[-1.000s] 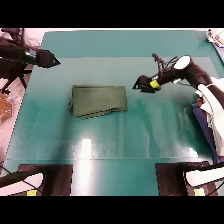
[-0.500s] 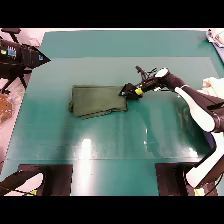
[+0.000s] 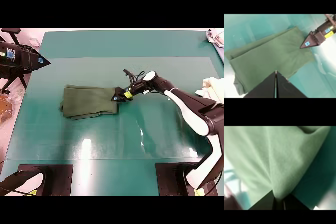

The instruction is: Fold the shirts.

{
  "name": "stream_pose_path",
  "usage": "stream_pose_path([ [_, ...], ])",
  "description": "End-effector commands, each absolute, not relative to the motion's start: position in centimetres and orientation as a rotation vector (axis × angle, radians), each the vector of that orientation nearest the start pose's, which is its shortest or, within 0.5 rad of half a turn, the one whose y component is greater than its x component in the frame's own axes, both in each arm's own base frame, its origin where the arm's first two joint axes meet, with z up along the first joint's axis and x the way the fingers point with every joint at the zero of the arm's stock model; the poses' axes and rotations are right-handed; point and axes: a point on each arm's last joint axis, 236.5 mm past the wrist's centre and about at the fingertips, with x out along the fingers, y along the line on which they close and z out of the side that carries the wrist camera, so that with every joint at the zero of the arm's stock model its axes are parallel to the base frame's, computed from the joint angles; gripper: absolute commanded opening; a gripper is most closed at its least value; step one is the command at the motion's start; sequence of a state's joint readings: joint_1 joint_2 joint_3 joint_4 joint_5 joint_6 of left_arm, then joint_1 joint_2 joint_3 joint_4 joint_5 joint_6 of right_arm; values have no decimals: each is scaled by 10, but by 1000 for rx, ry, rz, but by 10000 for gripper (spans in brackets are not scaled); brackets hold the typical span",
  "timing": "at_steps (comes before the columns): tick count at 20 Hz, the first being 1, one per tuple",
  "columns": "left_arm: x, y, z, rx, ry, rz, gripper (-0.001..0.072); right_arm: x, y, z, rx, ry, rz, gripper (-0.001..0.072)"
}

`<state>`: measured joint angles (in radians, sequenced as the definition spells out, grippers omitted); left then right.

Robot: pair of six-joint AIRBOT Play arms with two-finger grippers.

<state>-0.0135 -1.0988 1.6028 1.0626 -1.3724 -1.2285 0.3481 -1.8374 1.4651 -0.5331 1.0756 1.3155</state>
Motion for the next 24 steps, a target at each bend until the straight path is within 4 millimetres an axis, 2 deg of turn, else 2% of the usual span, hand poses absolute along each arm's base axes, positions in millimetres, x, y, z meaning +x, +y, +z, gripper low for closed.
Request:
stream_pose_path([
  [1,367,-118,254,7,769,-572,26,436,342,45,752,1180,836,18],
  [3,366,-118,253,2,776,-571,26,462,323,110,840,998,819,17],
  [6,361,-119,249,-12,805,-572,27,505,264,217,934,699,747,17],
  [8,354,-119,244,-14,844,-582,26,530,206,295,967,472,681,17],
  [10,347,-119,239,-26,882,-584,27,542,136,366,989,260,607,16],
  [11,343,-120,237,-29,900,-587,27,543,100,395,995,180,575,16],
  [13,337,-120,233,-41,936,-589,26,537,32,426,1020,97,502,16],
  [14,334,-120,232,-41,949,-592,26,532,-5,426,1021,97,435,16],
  [15,332,-120,231,-53,961,-587,27,527,-40,415,1018,134,353,16],
  [17,332,-120,230,-75,972,-576,27,508,-99,369,1017,283,180,16],
  [18,332,-120,230,-82,974,-574,27,493,-120,343,1020,378,104,16],
  [21,330,-127,235,-101,963,-603,26,423,-184,267,1034,664,-230,16],
  [23,329,-132,237,-113,956,-623,27,363,-223,237,996,793,-484,16],
  [24,329,-133,238,-115,955,-628,26,337,-235,230,979,836,-576,16],
])
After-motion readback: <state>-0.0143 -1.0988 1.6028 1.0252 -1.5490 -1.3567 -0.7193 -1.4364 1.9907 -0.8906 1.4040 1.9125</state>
